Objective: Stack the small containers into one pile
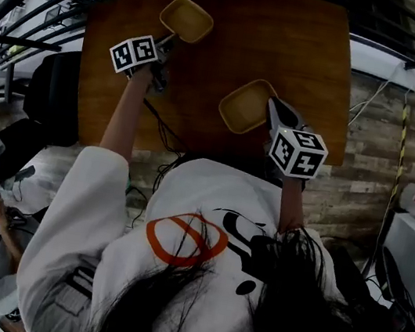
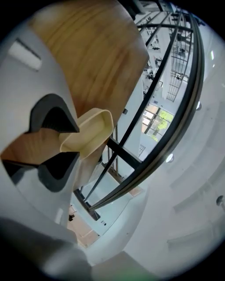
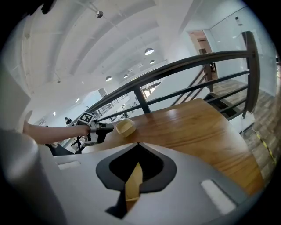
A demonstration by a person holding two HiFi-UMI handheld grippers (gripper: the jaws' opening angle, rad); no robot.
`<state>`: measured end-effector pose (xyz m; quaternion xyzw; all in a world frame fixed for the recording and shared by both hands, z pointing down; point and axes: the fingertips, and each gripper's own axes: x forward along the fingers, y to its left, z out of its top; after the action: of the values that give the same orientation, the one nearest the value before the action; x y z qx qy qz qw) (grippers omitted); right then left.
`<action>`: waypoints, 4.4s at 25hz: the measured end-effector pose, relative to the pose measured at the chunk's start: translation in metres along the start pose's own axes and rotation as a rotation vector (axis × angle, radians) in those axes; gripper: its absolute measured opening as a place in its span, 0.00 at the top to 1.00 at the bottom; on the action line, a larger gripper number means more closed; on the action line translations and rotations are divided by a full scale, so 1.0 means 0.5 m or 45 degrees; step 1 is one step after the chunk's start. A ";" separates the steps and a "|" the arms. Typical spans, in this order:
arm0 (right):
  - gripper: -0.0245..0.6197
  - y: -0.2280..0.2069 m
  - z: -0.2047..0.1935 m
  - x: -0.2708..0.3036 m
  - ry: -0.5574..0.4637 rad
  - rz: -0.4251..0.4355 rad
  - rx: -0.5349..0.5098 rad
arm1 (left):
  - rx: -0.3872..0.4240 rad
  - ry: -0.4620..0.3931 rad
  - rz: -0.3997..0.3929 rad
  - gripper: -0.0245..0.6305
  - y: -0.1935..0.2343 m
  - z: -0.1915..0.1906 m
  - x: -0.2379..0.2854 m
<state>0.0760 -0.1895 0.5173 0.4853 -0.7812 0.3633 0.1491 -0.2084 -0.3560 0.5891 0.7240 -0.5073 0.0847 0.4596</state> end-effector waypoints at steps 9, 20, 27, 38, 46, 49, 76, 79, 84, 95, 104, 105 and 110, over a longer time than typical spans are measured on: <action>0.93 0.014 -0.028 0.025 0.049 -0.075 0.025 | -0.300 -0.029 0.075 0.74 0.094 0.011 0.065; 0.93 -0.010 -0.030 0.019 0.034 -0.154 0.054 | -0.433 -0.071 0.036 0.92 0.092 0.008 0.104; 0.93 -0.004 -0.024 0.017 0.029 -0.152 0.038 | -0.274 0.054 -0.037 0.93 0.050 -0.020 0.093; 0.93 0.013 -0.032 -0.007 -0.009 -0.155 0.026 | 0.195 0.226 -0.199 0.93 -0.113 -0.086 0.027; 0.93 0.002 -0.040 -0.044 -0.061 -0.188 0.059 | 0.396 0.368 -0.364 0.93 -0.265 -0.185 -0.003; 0.93 -0.009 -0.048 -0.064 -0.078 -0.205 0.079 | 0.488 0.426 -0.396 0.93 -0.311 -0.231 -0.008; 0.93 -0.074 -0.078 -0.132 -0.139 -0.266 0.172 | 0.995 0.642 -0.418 0.69 -0.404 -0.390 0.019; 0.93 -0.070 -0.076 -0.127 -0.136 -0.260 0.167 | 1.020 0.622 -0.426 0.67 -0.409 -0.385 0.010; 0.93 -0.062 -0.069 -0.119 -0.132 -0.244 0.145 | 1.059 0.542 -0.437 0.67 -0.414 -0.362 -0.014; 0.93 -0.012 -0.064 -0.097 -0.127 -0.218 0.092 | 1.068 0.347 -0.512 0.67 -0.420 -0.325 -0.118; 0.93 0.066 -0.065 -0.091 -0.146 -0.219 0.064 | 1.048 0.277 -0.575 0.70 -0.381 -0.316 -0.203; 0.93 0.072 -0.072 -0.089 -0.138 -0.223 0.063 | 1.042 0.275 -0.581 0.70 -0.377 -0.318 -0.208; 0.93 0.096 -0.097 -0.081 -0.095 -0.235 0.047 | 1.024 0.254 -0.637 0.72 -0.375 -0.326 -0.230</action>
<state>0.0480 -0.1158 0.5070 0.5709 -0.7314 0.3441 0.1438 -0.0544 -0.1461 0.5045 0.9325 -0.1980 0.2299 0.1958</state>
